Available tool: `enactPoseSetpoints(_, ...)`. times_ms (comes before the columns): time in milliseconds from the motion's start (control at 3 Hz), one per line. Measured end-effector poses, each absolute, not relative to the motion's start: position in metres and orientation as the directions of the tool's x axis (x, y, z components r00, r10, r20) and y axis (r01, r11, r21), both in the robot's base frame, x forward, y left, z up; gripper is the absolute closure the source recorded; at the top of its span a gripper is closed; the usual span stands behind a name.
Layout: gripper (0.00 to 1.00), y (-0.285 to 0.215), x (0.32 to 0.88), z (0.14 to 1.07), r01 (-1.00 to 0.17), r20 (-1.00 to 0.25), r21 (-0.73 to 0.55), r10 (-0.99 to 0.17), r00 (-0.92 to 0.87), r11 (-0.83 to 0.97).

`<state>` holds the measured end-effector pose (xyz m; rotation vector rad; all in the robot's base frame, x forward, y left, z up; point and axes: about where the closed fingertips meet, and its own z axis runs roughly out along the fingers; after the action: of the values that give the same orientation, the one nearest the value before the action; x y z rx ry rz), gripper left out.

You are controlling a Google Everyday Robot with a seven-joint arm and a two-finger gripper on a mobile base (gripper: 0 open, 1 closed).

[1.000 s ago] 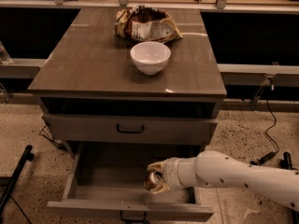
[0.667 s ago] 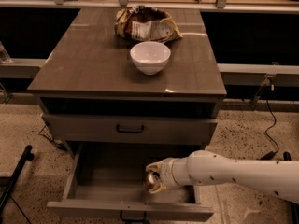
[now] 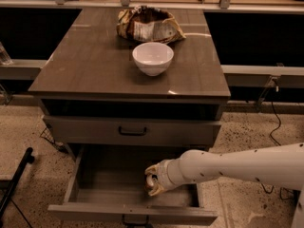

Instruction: Place orange can into middle drawer

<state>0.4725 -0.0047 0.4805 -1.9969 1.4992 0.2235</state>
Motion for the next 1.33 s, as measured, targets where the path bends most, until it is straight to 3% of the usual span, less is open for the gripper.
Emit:
enactPoseSetpoints(667,0.05,0.0,0.474,0.457,-0.921,-0.471,-0.349,-0.817,0.333,-0.174)
enactPoseSetpoints(1333,0.0,0.004,0.472,0.444,-0.928,-0.488,-0.327,-0.809,0.326,-0.177)
